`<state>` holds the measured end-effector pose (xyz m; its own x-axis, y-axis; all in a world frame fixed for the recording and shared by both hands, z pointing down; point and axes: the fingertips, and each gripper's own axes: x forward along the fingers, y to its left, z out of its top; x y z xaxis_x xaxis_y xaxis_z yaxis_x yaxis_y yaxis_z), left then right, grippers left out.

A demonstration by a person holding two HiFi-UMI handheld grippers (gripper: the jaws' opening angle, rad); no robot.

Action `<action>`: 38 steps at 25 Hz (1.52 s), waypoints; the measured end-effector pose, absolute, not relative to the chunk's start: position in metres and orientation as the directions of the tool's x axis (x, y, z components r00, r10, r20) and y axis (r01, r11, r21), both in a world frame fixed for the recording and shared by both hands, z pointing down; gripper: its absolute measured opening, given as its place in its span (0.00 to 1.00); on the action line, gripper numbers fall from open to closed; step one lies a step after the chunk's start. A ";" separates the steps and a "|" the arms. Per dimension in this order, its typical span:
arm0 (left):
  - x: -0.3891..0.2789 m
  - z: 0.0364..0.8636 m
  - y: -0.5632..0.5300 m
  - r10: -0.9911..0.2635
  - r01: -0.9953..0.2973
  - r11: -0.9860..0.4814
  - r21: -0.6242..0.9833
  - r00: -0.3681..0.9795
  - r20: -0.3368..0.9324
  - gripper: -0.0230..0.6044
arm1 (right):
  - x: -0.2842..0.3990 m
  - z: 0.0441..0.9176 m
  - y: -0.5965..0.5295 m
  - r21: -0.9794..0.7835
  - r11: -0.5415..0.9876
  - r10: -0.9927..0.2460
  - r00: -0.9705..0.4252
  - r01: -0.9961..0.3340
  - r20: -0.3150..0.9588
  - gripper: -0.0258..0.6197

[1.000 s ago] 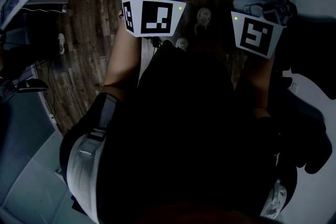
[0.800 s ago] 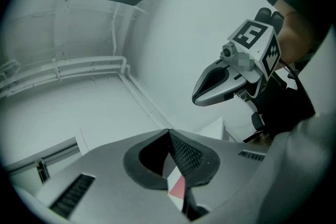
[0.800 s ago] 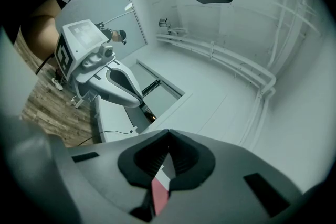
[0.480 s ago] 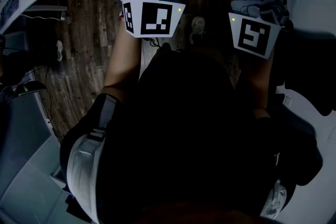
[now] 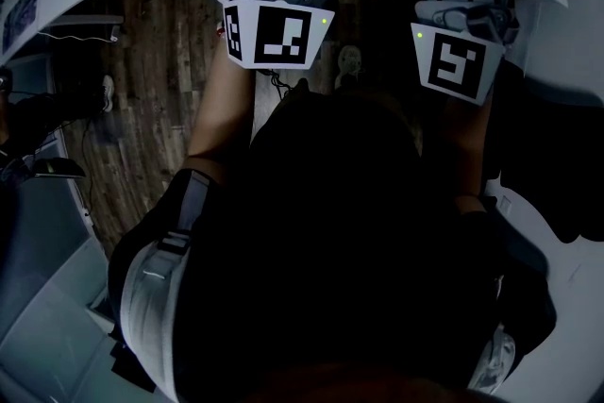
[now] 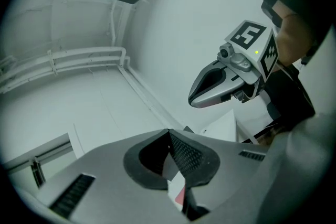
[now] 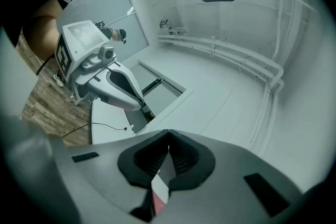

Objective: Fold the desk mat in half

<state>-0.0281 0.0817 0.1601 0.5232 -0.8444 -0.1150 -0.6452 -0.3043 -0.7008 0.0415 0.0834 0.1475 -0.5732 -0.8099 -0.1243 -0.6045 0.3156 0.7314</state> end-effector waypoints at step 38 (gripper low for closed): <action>0.016 0.197 -0.072 -0.874 -0.642 -0.345 -0.685 0.486 -0.015 0.06 | 0.073 0.191 -0.075 0.690 0.447 -0.756 -0.652 -0.568 -0.047 0.09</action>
<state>0.0155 -0.0716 0.1966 0.4858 -0.8739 -0.0155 -0.6421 -0.3448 -0.6847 0.0731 -0.0749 0.1907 -0.6524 -0.7564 -0.0469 -0.5684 0.4474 0.6905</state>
